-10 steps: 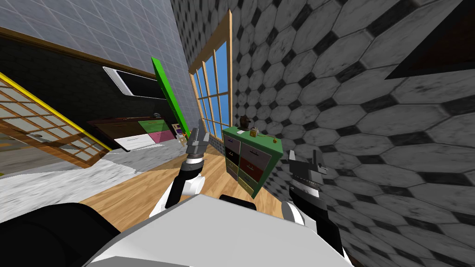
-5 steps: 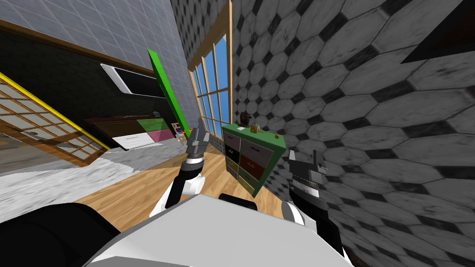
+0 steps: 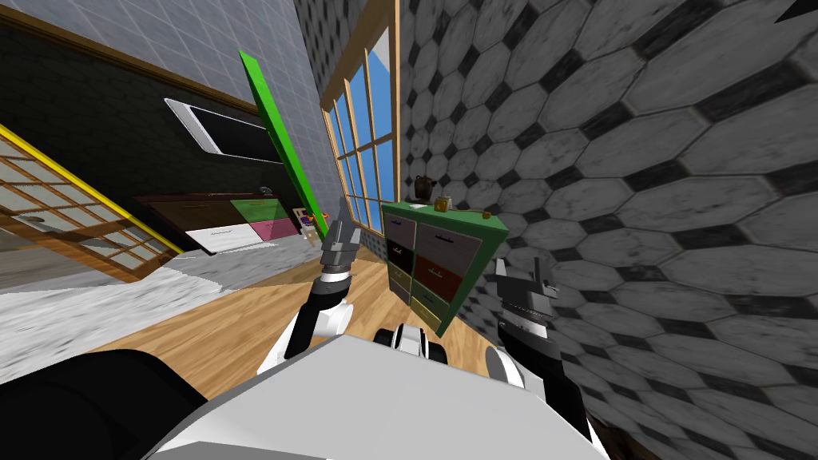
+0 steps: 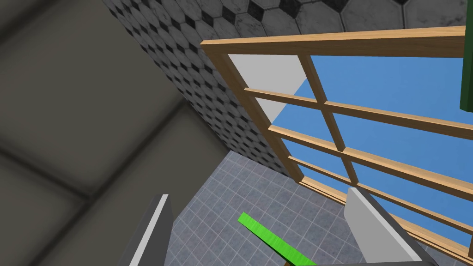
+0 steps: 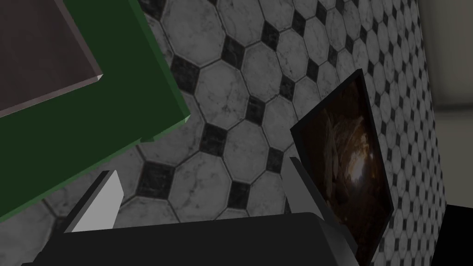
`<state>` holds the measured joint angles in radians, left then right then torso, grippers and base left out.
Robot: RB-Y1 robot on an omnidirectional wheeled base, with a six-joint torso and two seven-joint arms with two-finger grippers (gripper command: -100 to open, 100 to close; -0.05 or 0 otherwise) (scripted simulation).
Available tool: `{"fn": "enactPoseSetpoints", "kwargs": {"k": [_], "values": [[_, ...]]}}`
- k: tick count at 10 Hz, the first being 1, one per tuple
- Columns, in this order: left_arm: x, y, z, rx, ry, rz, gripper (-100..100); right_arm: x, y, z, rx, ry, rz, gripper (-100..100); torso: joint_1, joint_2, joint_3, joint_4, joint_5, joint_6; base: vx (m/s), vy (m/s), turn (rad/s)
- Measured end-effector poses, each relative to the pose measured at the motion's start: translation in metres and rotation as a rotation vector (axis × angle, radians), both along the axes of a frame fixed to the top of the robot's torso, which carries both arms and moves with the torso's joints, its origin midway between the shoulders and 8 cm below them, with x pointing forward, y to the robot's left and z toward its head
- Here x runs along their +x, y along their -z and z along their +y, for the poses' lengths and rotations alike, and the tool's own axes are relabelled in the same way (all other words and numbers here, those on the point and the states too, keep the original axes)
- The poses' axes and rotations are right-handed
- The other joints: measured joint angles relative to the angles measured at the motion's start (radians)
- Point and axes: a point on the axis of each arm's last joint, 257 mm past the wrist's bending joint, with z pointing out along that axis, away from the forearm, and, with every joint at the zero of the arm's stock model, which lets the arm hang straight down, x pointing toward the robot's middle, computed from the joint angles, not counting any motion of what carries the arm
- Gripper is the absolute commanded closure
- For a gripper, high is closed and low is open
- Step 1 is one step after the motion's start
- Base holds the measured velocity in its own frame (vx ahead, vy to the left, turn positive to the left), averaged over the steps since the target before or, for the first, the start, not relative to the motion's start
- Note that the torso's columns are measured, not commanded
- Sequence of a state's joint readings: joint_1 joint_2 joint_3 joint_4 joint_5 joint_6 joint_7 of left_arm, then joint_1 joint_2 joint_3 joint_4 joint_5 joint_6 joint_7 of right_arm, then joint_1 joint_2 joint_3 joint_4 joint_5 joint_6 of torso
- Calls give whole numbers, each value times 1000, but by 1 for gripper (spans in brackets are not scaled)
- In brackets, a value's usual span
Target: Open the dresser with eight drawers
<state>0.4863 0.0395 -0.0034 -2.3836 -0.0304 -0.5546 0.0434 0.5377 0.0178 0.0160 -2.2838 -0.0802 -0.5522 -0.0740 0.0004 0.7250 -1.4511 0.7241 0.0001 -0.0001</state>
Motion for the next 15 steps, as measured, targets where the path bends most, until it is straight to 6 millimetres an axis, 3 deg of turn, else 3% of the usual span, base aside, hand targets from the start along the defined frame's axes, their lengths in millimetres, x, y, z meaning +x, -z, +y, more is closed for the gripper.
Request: {"fn": "enactPoseSetpoints", "kwargs": {"k": [3, 5, 9, 15], "values": [[0, 0, 0, 0, 0, 0, 0, 16, 20, 19, -129, -34, 88, -100, 1, 13, -25, 14, 0, 0, -7, 48, 0], [0, 0, 0, 0, 0, 0, 0, 32, 49, 30, -218, -43, 179, -100, 1, 13, -25, 14, 0, 0, -7, 60, 1], [0, 0, 0, 0, 0, 0, 0, 51, 84, 42, -335, -35, 288, -100, 0, 13, -25, 14, 0, 0, -5, 40, 3], [0, 0, 0, 0, 0, 0, 0, 78, 148, 45, -505, -1, 472, -100, 0, 13, -25, 14, 0, 0, -7, 51, 4]]}}
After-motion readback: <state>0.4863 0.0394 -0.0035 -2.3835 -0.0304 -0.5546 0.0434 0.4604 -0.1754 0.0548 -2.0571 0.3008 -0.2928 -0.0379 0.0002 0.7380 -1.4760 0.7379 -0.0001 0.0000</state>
